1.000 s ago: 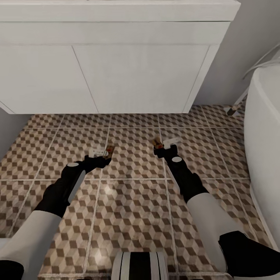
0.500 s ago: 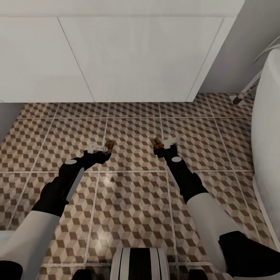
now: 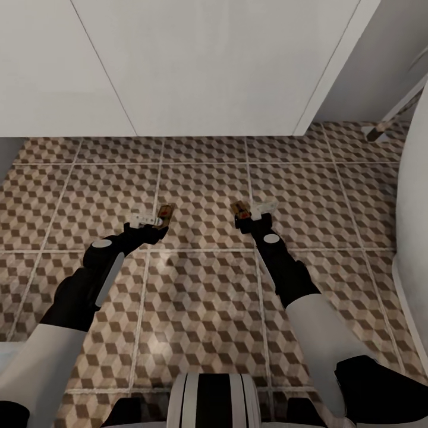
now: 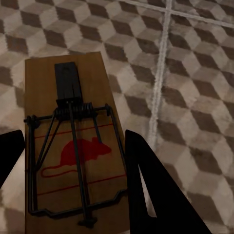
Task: Take the four mousetraps from the cabinet in the bathroom and place them on the bathroom floor. Make sure all four end up on the same floor surface, and ensure that at least two of them are either under or directly next to the same bathroom sink.
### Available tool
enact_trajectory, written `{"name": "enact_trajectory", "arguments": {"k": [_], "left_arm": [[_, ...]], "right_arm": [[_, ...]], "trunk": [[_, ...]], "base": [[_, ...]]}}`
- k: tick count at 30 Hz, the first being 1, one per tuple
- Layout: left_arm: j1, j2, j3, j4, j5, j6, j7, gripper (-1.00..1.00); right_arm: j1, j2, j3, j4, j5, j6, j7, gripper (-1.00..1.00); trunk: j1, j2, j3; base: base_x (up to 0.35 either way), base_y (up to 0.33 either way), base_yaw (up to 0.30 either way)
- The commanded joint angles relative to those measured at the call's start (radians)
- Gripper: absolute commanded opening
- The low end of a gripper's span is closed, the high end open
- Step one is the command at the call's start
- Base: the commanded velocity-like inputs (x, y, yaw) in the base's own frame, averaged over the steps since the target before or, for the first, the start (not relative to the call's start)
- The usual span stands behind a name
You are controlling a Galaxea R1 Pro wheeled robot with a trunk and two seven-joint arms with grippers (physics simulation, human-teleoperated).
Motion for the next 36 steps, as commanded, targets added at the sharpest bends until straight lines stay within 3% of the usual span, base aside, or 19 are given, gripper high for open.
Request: {"name": "enact_trajectory", "arguments": {"k": [1,13,20,32,36], "left_arm": [[0.001,0.003,-0.001,0.001,0.009,0.005,0.001,-1.00],[0.005,0.007,-0.001,0.024,0.008,-0.026,-0.002,-1.00],[0.005,0.007,-0.001,-0.003,0.008,-0.059,-0.001,-1.00],[0.005,0.007,-0.003,-0.100,0.008,-0.058,0.002,-1.00],[0.012,0.007,-0.003,-0.179,0.008,-0.057,0.002,-1.00]], "right_arm": [[0.000,-0.001,0.002,-0.002,0.006,0.005,-0.005,-1.00],[-0.001,0.001,0.003,-0.004,0.010,-0.088,-0.007,-1.00],[-0.001,0.001,0.004,-0.067,0.010,-0.108,-0.007,-1.00],[0.001,-0.001,0.004,-0.112,0.013,-0.119,-0.010,-1.00],[0.001,0.000,0.017,-0.138,0.014,-0.159,-0.011,-1.00]], "trunk": [[0.000,-0.001,-0.006],[0.006,-0.003,-0.071],[0.009,-0.005,-0.109],[0.009,-0.005,-0.125],[0.009,-0.005,-0.126]], "base": [[0.000,0.000,0.000],[0.000,0.000,0.000],[0.000,0.000,0.000],[0.000,0.000,0.000],[0.000,0.000,0.000]]}}
